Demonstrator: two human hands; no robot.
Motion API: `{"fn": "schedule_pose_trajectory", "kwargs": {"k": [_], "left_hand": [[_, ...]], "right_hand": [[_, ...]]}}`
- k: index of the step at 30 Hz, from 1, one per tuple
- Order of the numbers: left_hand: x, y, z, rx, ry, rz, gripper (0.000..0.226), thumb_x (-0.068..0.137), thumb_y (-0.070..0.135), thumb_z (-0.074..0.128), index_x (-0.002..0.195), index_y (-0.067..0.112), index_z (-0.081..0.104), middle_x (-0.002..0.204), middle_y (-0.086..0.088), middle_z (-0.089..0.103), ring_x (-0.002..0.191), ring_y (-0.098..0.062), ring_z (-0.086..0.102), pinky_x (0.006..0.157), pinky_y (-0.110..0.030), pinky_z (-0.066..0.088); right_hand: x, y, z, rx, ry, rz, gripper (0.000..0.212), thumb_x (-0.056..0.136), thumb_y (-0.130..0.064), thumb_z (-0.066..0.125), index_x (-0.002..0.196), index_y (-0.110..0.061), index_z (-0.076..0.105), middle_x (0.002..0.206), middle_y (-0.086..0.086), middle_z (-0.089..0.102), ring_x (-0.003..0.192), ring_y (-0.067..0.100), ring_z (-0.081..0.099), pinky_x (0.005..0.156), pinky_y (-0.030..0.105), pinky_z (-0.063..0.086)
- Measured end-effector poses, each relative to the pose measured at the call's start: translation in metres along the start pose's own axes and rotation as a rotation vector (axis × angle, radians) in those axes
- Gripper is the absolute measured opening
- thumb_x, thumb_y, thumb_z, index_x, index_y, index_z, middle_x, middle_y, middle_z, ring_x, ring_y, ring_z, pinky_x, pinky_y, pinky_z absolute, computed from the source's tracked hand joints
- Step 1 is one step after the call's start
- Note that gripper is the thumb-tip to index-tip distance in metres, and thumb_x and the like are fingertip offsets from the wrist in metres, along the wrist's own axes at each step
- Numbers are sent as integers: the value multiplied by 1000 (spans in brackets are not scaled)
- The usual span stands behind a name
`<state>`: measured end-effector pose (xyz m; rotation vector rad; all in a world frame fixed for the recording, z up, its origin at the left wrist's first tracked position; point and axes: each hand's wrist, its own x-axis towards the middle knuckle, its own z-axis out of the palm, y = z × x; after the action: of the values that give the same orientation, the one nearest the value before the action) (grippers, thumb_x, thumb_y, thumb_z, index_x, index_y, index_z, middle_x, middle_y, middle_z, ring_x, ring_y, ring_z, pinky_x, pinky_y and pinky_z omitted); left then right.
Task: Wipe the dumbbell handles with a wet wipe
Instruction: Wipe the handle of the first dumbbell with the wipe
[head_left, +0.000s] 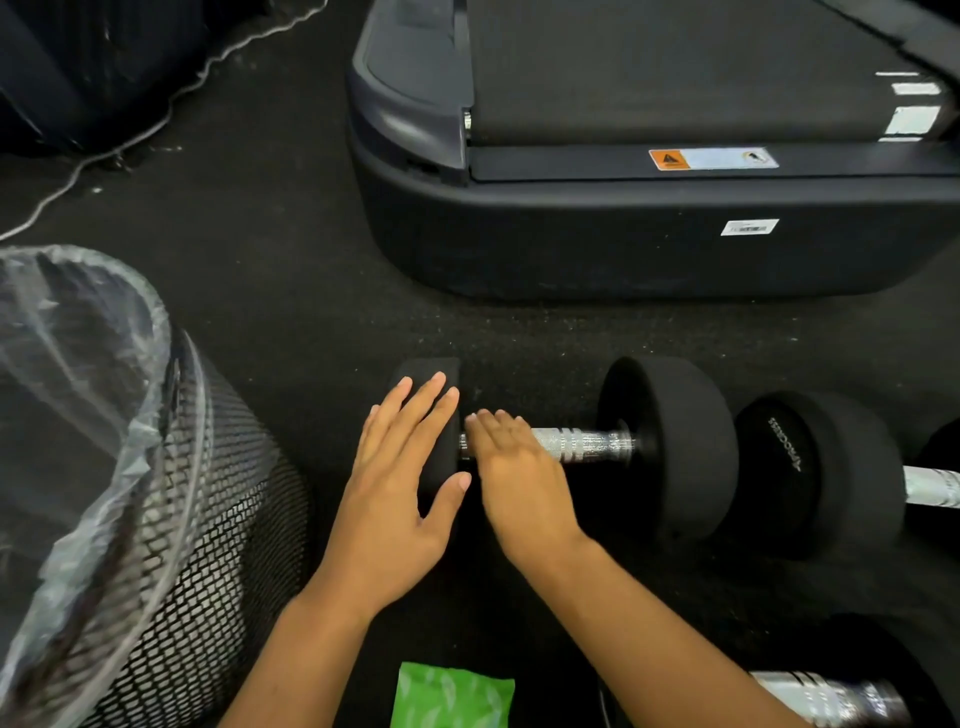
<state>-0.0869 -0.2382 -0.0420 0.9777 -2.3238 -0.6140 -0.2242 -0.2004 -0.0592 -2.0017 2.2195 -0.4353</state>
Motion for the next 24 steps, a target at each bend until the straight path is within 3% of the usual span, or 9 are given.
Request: {"fn": "schedule_pose_trajectory", "kwargs": {"k": [2, 4, 8, 12, 14, 16, 18, 21, 24], "left_hand": [[0, 0, 0, -6, -2, 5, 63, 86, 38, 49, 144, 22, 31, 153, 13, 22, 143, -10, 8, 113, -51, 19], [-1, 0, -1, 0, -7, 11, 63, 87, 38, 48, 145, 23, 30, 153, 13, 21, 143, -10, 7, 114, -50, 17], [1, -1, 0, 0, -8, 6, 64, 86, 37, 49, 145, 22, 30, 153, 13, 21, 143, -10, 7, 114, -50, 16], [1, -1, -1, -29, -8, 1, 64, 85, 38, 50, 144, 23, 32, 153, 14, 22, 143, -8, 7, 115, -48, 13], [1, -1, -1, -31, -7, 3, 64, 85, 37, 52, 144, 23, 31, 153, 15, 21, 143, -8, 6, 116, -44, 9], [1, 0, -1, -30, -8, -1, 65, 85, 32, 57, 144, 23, 31, 153, 14, 21, 143, -7, 6, 116, -43, 8], [1, 0, -1, -30, -10, -9, 67, 84, 29, 59, 144, 24, 30, 153, 15, 21, 143, -5, 5, 116, -43, 7], [2, 0, -2, -37, -19, -10, 67, 84, 29, 59, 144, 25, 30, 153, 15, 21, 142, -5, 4, 116, -42, 7], [2, 1, -3, -34, -23, -5, 67, 84, 30, 59, 144, 27, 29, 153, 16, 19, 142, -4, 3, 116, -40, 6]], "right_hand": [[-9, 7, 7, -4, 37, -50, 49, 66, 1, 72, 114, 0, 63, 115, 17, 64, 109, 30, 61, 96, 40, 41], [-11, 15, 2, -33, 57, -60, 53, 66, 2, 74, 117, -2, 62, 118, 14, 63, 112, 28, 59, 98, 37, 39], [11, 6, -7, 37, 0, 22, 37, 91, -6, 44, 128, -8, 49, 129, 11, 54, 120, 25, 48, 102, 28, 31], [-5, 9, -12, 138, -29, -96, 50, 91, 0, 40, 141, -5, 35, 145, 13, 38, 137, 26, 29, 112, 24, 4], [-1, 18, -19, 137, -78, -68, 47, 91, -3, 41, 137, -10, 43, 140, 10, 46, 131, 26, 38, 113, 29, 18], [17, 20, -23, 108, -120, 3, 35, 86, -5, 46, 118, -13, 57, 115, 10, 62, 108, 30, 56, 92, 38, 43], [28, 14, -23, 89, -189, -17, 26, 82, -5, 49, 105, -12, 60, 97, 12, 65, 91, 33, 59, 76, 40, 47], [28, 26, -23, 109, -243, -50, 22, 85, -8, 48, 102, -15, 61, 91, 10, 65, 85, 29, 60, 73, 41, 49], [44, 40, -30, 141, -340, 32, 17, 88, -12, 51, 98, -18, 64, 89, 6, 64, 83, 24, 60, 73, 39, 51]]}}
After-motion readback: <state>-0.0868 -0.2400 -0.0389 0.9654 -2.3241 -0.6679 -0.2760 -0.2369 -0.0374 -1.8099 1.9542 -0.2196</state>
